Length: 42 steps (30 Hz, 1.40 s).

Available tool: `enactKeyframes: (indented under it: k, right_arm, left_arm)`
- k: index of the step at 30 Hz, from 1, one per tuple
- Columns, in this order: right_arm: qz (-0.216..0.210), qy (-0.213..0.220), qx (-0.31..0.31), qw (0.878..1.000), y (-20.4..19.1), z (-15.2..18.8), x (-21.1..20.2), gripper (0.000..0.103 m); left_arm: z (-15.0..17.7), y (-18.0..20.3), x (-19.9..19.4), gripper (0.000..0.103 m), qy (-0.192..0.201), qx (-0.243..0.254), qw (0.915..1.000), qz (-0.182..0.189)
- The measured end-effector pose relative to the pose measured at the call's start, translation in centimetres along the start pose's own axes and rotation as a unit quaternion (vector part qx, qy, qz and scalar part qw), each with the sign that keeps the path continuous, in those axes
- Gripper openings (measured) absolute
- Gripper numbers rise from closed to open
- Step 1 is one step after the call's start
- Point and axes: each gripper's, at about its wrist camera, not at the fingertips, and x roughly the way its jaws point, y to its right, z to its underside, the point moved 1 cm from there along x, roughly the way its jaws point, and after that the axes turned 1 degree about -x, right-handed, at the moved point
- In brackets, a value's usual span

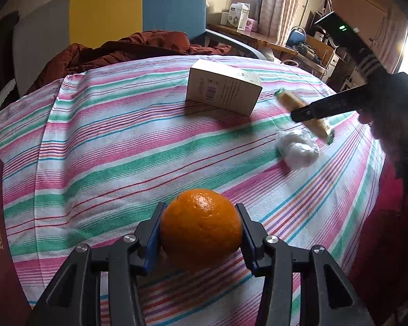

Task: Organize objects
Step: 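Grasp the orange with the left gripper while the right grasps the cracker pack, then carry the orange and cracker pack to the gold tray and release both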

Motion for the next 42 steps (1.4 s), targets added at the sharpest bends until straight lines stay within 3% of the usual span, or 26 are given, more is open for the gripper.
enactKeyframes:
  k: [13,22,29,35,42]
  right_arm:
    - [-0.012,0.103,0.024,0.994,-2.9,3.1,-8.3,0.041]
    - [-0.090,0.122,0.003,0.989,-9.2,4.6,-10.4,0.041]
    - [-0.156,0.119,-0.029,0.980,-15.5,4.3,-10.5,0.041]
    - [-0.204,0.113,-0.076,0.969,-22.0,3.8,-10.9,0.041]
    - [-0.245,0.108,-0.141,0.953,-29.4,3.5,-11.9,0.041]
  left_arm:
    - [2.1,-0.9,-3.3,0.049,0.004,-0.010,0.9990,-0.044]
    - [2.5,-1.4,-8.3,0.049,0.049,-0.019,0.9972,-0.054]
    - [3.3,-4.0,-11.9,0.049,0.070,-0.058,0.9940,-0.062]
    - [4.7,-8.1,-16.1,0.049,0.097,-0.108,0.9861,-0.082]
    - [7.5,-14.3,-21.3,0.049,0.127,-0.179,0.9676,-0.124]
